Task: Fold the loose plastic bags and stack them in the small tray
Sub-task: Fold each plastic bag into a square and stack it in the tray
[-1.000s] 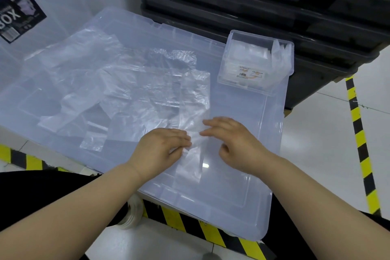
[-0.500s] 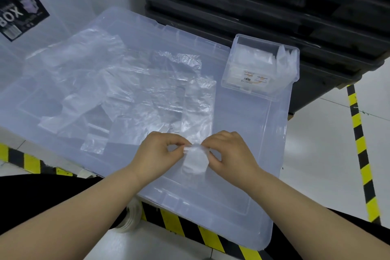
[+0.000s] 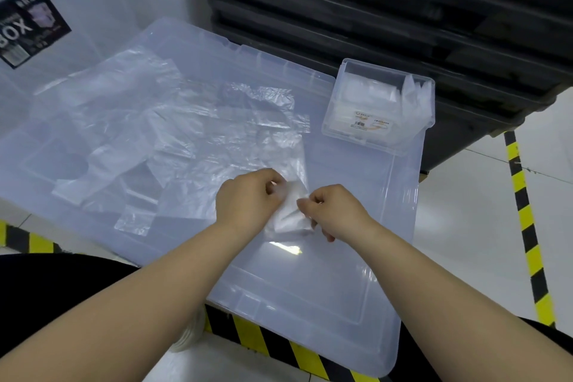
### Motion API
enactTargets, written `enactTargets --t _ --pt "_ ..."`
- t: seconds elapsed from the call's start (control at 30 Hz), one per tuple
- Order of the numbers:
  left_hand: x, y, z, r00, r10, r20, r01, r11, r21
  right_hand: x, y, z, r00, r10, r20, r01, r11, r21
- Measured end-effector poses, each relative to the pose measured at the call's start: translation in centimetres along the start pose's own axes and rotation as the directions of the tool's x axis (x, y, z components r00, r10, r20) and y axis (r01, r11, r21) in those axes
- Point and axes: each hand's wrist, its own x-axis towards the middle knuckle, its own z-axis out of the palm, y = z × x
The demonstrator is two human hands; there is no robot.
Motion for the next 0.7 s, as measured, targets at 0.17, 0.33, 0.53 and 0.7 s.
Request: enactTargets --t 0.17,0.33,0.53,0.7 --pt "1.1 -0.4 0.0 0.996 -0.025 -0.081 0.024 0.999 -0.025 0.3 -0.1 -0.1 0.999 0.030 0.041 -0.030 1.000 -0.004" --pt "-0.5 -1.6 -0.7 0.846 0.438 -0.304 -0.423 0.899 0.118 0.6 -0.2 -0.2 0.998 0.049 0.044 -0.048 0.998 -0.032" --pt "-4.2 -3.7 1.2 0.645 0.762 0.052 -0.707 0.570 0.418 0.3 -0.4 0.0 0.998 0.032 0.051 -0.031 0.999 -0.026" --pt "-3.3 -4.4 1.4 0.674 0.738 0.026 -0.690 0.616 0.381 -0.7 -0.4 -0.5 0.983 -0.084 -0.166 0.043 0.971 -0.237"
